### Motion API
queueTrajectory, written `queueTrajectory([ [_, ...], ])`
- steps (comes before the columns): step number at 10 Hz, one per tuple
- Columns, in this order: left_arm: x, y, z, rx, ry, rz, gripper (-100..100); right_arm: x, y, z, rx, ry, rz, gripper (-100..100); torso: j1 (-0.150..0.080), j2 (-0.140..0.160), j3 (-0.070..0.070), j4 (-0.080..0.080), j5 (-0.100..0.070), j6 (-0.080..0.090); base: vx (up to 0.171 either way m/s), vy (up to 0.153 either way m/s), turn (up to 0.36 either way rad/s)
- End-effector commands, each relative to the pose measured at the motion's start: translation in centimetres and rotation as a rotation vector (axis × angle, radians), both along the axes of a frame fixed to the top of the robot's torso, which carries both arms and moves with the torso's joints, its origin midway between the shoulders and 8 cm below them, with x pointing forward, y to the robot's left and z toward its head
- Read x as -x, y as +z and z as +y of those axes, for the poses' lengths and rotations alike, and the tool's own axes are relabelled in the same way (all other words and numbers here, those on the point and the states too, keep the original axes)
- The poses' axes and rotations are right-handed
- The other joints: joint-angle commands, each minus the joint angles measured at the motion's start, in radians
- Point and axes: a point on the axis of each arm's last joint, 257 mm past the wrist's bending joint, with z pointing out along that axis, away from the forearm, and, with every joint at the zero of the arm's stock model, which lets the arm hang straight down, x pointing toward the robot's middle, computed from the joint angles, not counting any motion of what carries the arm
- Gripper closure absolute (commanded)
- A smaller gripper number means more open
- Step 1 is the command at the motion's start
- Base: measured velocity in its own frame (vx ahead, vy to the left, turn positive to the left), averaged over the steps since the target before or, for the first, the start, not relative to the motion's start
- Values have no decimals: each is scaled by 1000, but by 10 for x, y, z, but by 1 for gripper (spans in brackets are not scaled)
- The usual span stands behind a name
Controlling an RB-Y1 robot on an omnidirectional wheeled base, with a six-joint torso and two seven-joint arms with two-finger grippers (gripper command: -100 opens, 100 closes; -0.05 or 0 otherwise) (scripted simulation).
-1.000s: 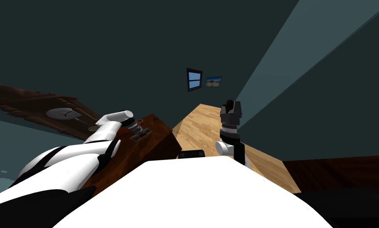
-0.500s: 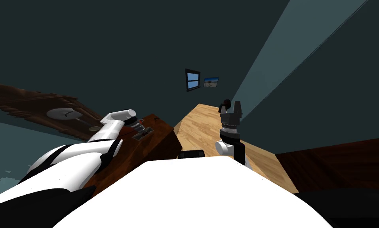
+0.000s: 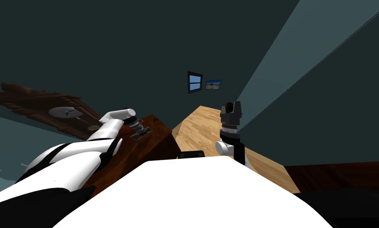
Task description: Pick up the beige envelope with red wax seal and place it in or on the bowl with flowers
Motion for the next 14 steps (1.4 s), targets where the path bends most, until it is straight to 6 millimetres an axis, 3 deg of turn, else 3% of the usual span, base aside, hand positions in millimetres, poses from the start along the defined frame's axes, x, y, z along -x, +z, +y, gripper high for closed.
queueTrajectory([
  [1,0,4,5,-16,-37,3,100,0,0,0,0,0,0,0,0,0,0,0,0,0,226,-155,89],
  [6,3,13,22,-57,-135,17,100,0,0,0,0,0,0,0,-1,-4,-3,-1,-1,1,224,-155,134],
  [14,14,30,53,-100,-273,39,100,0,0,0,0,0,0,0,8,4,2,1,0,0,157,-64,144],
])
